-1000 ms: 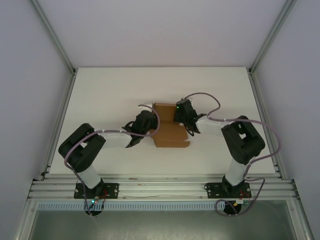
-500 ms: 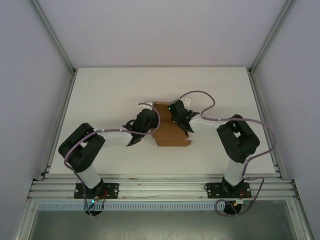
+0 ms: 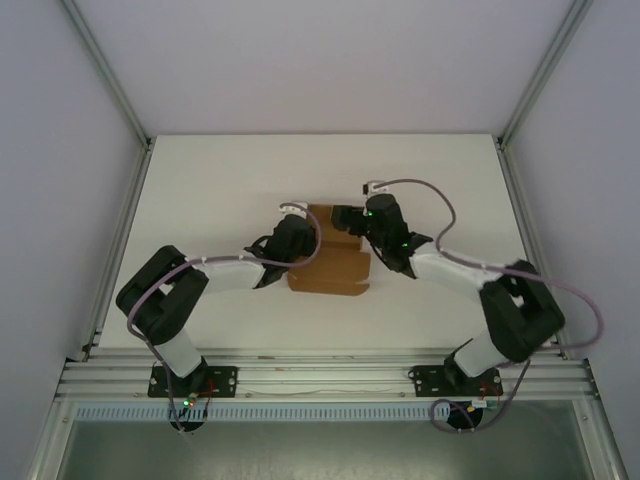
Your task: Assemble paper box
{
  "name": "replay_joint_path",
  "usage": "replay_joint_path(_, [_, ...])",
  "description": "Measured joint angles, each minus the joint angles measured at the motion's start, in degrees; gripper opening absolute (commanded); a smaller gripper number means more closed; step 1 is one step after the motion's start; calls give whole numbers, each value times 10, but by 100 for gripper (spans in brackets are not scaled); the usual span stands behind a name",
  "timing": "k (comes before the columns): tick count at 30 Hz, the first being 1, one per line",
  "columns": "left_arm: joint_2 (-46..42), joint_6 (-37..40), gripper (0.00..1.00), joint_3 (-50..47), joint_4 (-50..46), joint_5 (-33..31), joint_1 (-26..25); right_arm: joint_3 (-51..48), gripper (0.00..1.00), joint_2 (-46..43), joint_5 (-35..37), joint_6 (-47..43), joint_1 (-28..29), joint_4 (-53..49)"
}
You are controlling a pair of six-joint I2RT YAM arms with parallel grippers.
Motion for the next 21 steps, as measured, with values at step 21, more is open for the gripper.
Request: replay_joint_path(21, [107, 420, 0, 270, -528, 191, -11, -93, 100, -321, 142, 75, -24, -329])
